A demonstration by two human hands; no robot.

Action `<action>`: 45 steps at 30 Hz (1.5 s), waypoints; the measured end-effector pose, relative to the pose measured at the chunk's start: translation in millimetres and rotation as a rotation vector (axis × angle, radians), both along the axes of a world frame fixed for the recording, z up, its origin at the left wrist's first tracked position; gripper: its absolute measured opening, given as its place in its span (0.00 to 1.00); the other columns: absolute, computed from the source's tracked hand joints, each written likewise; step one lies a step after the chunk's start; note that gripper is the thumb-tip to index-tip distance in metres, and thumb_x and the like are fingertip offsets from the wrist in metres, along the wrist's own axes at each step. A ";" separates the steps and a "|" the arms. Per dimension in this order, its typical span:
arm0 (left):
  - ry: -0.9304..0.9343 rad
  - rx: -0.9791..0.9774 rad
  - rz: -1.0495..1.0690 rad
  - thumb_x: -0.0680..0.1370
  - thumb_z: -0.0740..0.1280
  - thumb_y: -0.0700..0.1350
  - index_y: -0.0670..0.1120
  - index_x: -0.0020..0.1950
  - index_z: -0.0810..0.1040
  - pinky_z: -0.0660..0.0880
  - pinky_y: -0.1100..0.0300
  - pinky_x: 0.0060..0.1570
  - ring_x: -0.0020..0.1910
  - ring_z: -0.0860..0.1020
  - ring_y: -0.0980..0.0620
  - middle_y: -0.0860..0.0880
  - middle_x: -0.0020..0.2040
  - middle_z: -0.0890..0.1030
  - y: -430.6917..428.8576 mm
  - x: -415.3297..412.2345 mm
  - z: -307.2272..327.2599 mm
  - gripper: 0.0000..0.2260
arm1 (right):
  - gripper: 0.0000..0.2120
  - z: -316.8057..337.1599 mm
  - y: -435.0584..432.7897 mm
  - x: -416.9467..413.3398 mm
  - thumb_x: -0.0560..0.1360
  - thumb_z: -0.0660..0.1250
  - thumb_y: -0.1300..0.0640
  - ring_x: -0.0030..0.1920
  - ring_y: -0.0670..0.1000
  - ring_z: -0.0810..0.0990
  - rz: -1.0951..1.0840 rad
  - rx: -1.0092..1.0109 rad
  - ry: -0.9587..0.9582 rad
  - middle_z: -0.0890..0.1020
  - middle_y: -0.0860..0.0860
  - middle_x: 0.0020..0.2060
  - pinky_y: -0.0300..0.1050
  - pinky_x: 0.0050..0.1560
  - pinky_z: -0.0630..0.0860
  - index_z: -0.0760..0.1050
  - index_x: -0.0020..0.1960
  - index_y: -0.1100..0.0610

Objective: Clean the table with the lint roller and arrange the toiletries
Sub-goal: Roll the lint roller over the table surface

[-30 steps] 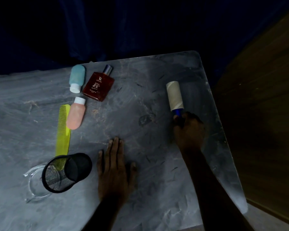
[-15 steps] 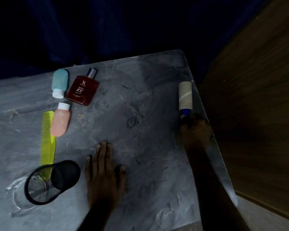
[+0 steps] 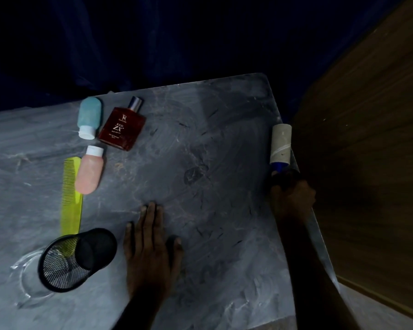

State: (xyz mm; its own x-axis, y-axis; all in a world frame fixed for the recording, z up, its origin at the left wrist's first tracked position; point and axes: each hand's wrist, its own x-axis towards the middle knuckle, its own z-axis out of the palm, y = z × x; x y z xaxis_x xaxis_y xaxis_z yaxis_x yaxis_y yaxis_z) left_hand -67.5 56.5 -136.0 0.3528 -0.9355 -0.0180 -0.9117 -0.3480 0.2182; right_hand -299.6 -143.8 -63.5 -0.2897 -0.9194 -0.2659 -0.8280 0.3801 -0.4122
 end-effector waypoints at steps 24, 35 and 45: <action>0.011 0.014 -0.015 0.80 0.60 0.57 0.41 0.85 0.62 0.56 0.37 0.83 0.86 0.60 0.45 0.43 0.86 0.62 0.7 4.0 -2.2 0.36 | 0.12 -24.9 28.6 112.0 0.79 0.66 0.51 0.47 0.58 0.83 0.346 -0.214 -0.012 0.84 0.58 0.47 0.47 0.48 0.77 0.81 0.53 0.60; 0.027 -0.005 -0.024 0.83 0.60 0.57 0.41 0.85 0.61 0.57 0.37 0.83 0.86 0.59 0.47 0.44 0.86 0.61 2.1 5.6 -5.1 0.34 | 0.13 -23.2 60.0 161.8 0.78 0.67 0.51 0.44 0.58 0.83 0.567 -0.212 -0.002 0.84 0.57 0.46 0.46 0.45 0.76 0.81 0.52 0.60; 0.045 -0.064 0.027 0.80 0.66 0.57 0.37 0.84 0.63 0.58 0.42 0.84 0.86 0.61 0.42 0.38 0.85 0.63 8.8 3.2 -7.5 0.38 | 0.11 -19.3 79.9 181.5 0.77 0.66 0.51 0.44 0.58 0.83 0.735 -0.218 -0.029 0.83 0.57 0.44 0.48 0.45 0.77 0.78 0.47 0.59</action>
State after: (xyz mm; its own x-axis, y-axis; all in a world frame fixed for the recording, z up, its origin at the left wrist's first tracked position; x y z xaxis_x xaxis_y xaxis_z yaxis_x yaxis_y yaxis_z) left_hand -64.3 65.2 -143.4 0.3783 -0.9254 0.0252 -0.8908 -0.3564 0.2819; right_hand -118.1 -63.8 -82.9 0.4208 -0.9055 -0.0547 -0.8240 -0.3563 -0.4405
